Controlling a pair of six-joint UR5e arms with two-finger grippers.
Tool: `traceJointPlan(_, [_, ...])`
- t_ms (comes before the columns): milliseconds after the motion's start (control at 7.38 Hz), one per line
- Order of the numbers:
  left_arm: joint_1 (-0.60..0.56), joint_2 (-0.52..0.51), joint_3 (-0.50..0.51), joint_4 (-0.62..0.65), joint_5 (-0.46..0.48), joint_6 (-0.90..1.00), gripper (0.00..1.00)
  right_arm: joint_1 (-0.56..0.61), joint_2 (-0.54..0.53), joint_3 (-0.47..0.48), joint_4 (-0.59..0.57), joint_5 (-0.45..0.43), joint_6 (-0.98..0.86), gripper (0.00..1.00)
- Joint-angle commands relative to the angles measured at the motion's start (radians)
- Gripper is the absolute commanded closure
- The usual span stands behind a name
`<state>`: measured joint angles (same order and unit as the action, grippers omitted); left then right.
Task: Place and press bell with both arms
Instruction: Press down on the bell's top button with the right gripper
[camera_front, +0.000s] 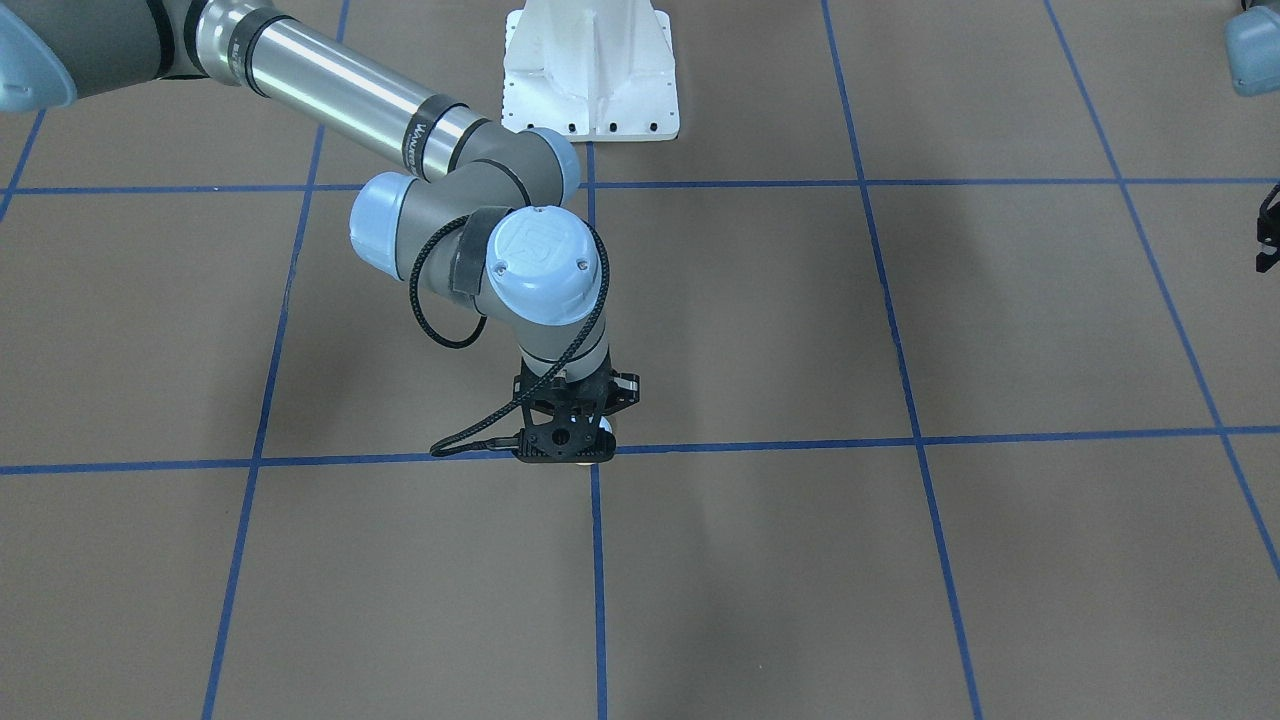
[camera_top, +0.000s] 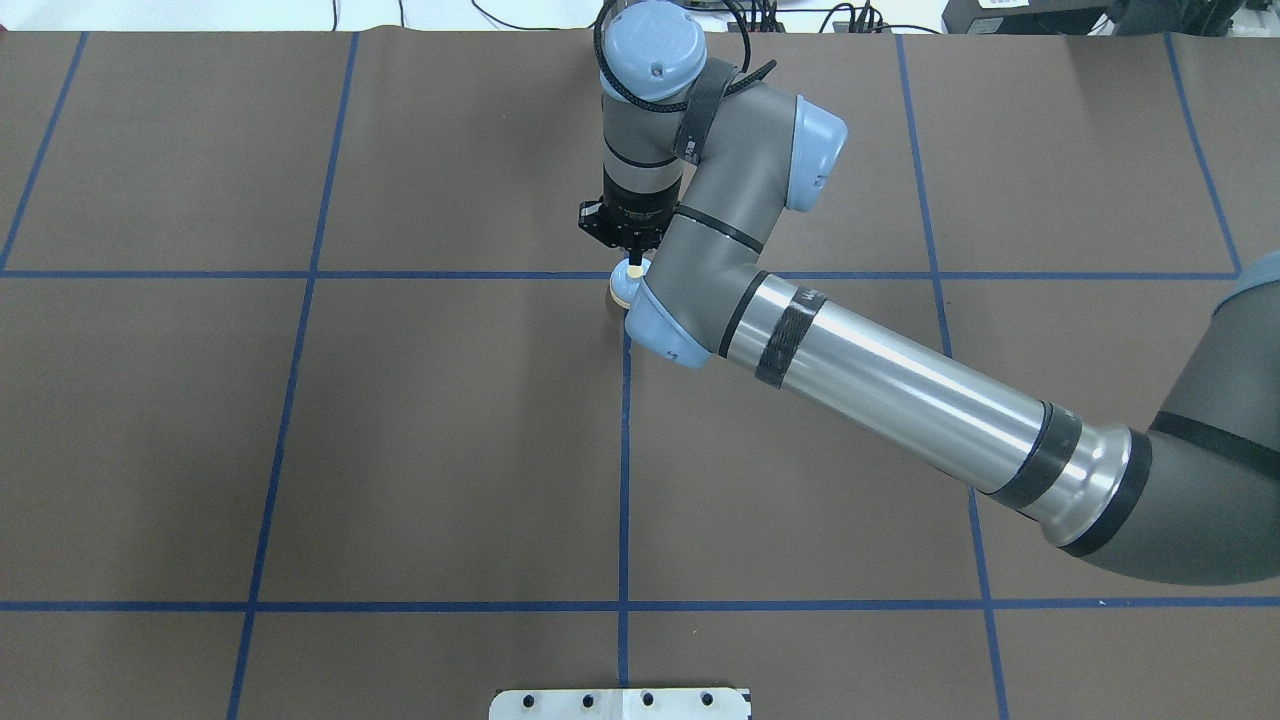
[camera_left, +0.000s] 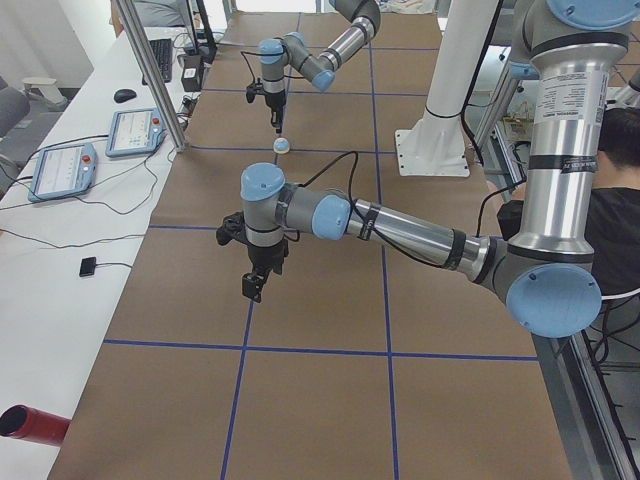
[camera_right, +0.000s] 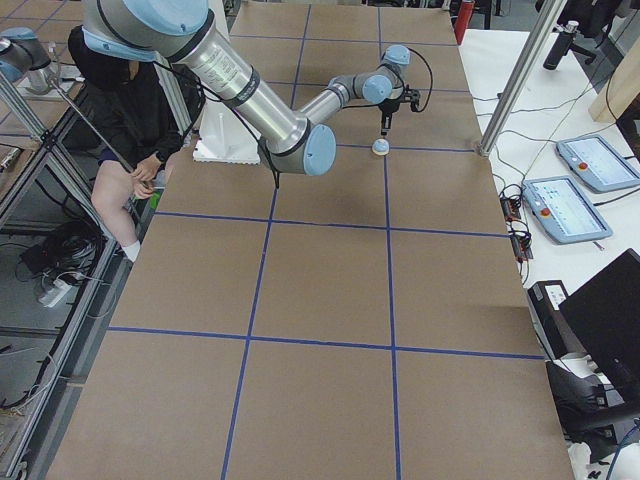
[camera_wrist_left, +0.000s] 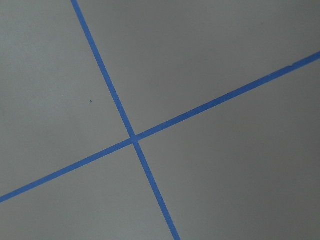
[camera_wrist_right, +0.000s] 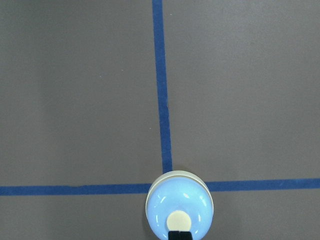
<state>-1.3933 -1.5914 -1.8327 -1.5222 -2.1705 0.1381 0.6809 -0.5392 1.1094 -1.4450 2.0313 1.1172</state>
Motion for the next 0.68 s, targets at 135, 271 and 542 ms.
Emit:
traceJointPlan(135, [0.0, 0.004, 0.001, -0.001, -0.002, 0.0, 0.0, -0.014, 0.001, -0.016, 0.005, -0.031, -0.004, 1.0])
traceJointPlan(271, [0.0, 0.004, 0.001, -0.001, -0.002, 0.0, 0.0, -0.014, 0.018, -0.043, 0.006, -0.034, -0.005, 1.0])
traceJointPlan(542, [0.0, 0.004, 0.001, -0.001, 0.0, 0.0, 0.0, -0.014, 0.024, -0.062, 0.017, -0.036, -0.008, 1.0])
